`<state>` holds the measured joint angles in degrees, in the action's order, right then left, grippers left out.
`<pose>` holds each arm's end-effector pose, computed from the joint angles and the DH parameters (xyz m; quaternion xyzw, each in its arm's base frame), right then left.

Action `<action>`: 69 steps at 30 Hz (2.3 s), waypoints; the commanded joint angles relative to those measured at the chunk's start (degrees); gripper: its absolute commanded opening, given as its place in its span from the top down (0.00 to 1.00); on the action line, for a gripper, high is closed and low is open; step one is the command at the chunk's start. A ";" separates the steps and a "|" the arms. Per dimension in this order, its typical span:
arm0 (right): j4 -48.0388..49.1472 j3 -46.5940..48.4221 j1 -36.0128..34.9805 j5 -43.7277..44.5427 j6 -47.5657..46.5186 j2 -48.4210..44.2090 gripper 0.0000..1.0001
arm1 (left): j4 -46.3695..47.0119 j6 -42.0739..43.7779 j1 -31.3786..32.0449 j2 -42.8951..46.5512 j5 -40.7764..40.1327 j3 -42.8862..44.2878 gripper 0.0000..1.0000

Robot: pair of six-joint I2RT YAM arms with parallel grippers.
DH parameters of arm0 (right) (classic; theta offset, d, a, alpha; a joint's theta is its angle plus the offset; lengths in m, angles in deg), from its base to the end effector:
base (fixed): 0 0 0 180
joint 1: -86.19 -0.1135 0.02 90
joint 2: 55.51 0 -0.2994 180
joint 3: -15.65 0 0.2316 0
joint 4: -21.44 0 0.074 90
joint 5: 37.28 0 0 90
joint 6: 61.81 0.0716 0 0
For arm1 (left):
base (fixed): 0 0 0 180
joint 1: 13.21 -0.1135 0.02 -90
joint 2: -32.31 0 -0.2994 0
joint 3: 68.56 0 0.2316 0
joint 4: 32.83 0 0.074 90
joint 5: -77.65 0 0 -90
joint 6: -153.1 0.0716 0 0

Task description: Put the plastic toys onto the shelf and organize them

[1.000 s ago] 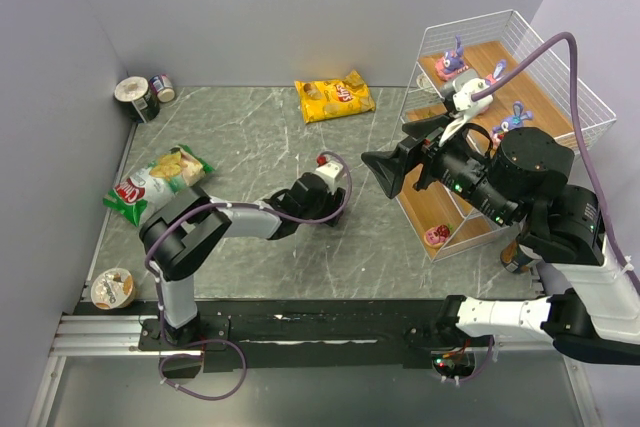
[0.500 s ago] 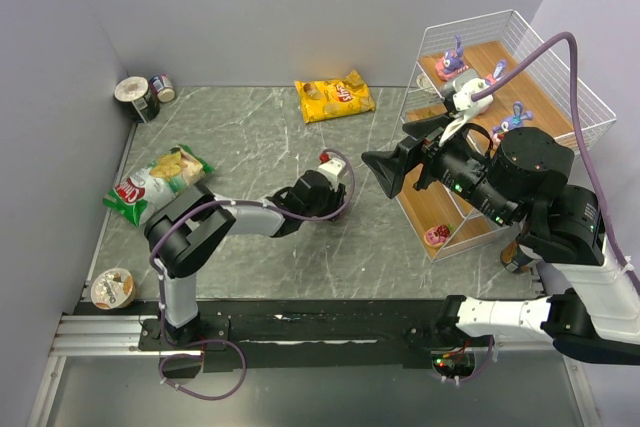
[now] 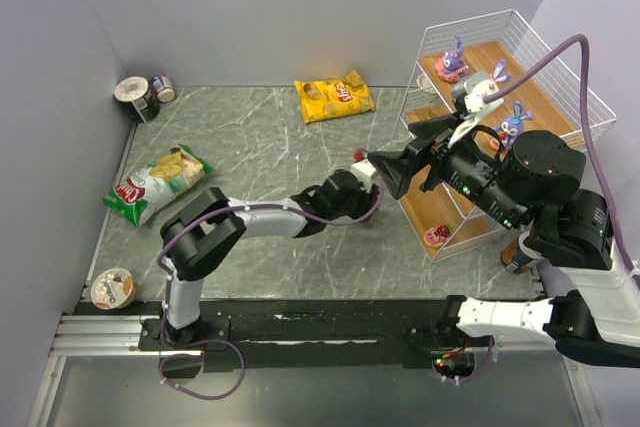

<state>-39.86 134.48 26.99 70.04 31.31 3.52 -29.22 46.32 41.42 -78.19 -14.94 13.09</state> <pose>0.0822 0.0962 0.5667 -0.2402 0.6744 0.2646 0.6461 0.2685 -0.3727 0.2201 0.2624 0.8026 -0.2970 0.4459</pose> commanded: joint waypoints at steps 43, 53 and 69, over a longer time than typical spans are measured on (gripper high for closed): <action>2.42 0.08 0.22 0.87 -2.59 -0.23 0.00 | 6.24 9.74 5.22 -25.29 7.51 28.99 0.64; 2.51 0.08 0.22 0.78 -2.67 0.48 0.00 | 6.77 12.12 5.13 -25.82 7.78 28.64 0.52; 2.95 -0.63 0.22 0.52 -2.59 0.13 0.00 | 5.36 13.08 5.75 -24.68 5.23 28.55 0.23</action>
<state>-39.25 132.75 26.99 70.04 29.16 3.97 -24.80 59.09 46.71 -103.57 -9.08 40.26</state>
